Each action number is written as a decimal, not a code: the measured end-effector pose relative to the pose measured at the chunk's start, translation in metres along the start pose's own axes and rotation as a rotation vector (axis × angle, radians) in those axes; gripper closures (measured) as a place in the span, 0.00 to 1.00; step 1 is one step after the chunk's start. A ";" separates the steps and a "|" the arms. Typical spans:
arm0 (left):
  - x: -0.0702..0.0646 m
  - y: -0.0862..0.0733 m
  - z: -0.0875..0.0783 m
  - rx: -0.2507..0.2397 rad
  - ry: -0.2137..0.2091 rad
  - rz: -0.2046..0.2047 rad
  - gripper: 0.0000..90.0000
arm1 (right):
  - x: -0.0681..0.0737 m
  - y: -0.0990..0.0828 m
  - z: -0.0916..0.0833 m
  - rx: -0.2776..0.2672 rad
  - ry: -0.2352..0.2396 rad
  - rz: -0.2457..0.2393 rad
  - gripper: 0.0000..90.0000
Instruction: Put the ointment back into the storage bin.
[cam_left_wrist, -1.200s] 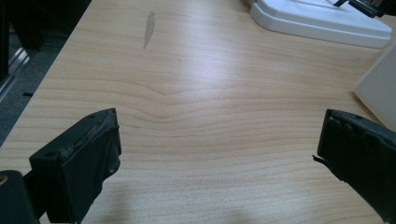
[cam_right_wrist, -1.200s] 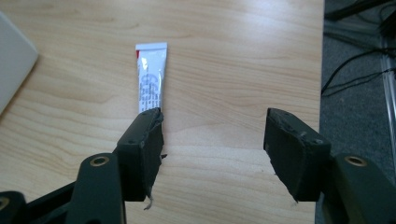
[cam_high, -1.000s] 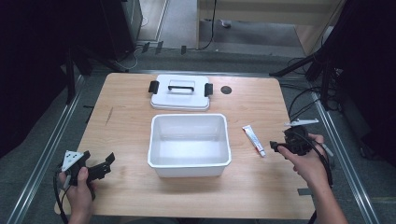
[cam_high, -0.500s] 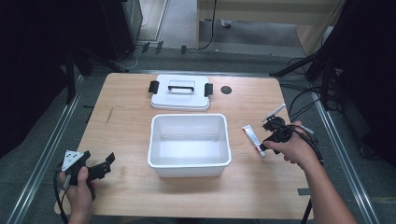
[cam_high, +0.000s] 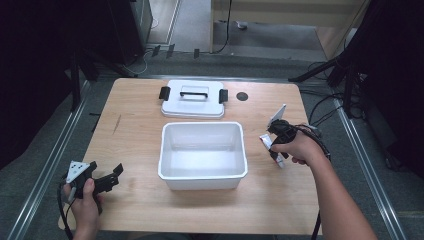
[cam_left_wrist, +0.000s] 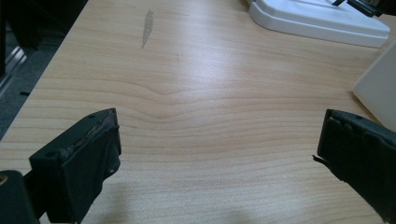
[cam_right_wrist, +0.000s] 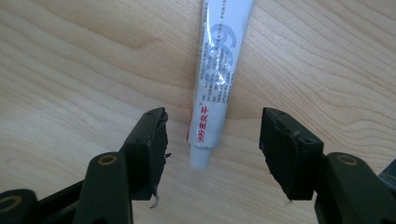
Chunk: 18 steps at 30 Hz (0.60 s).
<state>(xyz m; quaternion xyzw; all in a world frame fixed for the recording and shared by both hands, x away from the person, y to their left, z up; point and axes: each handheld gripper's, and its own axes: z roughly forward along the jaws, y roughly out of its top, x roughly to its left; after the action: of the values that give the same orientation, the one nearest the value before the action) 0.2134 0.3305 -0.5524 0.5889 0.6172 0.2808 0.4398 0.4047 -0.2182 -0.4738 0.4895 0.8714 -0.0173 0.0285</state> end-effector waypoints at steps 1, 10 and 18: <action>0.000 0.000 0.000 0.000 0.000 0.000 0.00 | -0.001 0.003 0.003 0.008 -0.002 0.011 0.49; 0.000 0.000 0.000 0.001 -0.003 -0.003 0.00 | -0.004 0.014 0.016 0.040 0.029 0.054 0.59; 0.000 0.000 0.000 0.002 -0.001 -0.002 0.00 | -0.005 0.019 0.027 0.084 0.065 0.063 0.69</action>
<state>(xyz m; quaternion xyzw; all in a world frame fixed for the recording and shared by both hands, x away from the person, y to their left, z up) 0.2137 0.3305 -0.5523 0.5891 0.6177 0.2794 0.4398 0.4243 -0.2144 -0.5006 0.5178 0.8545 -0.0369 -0.0197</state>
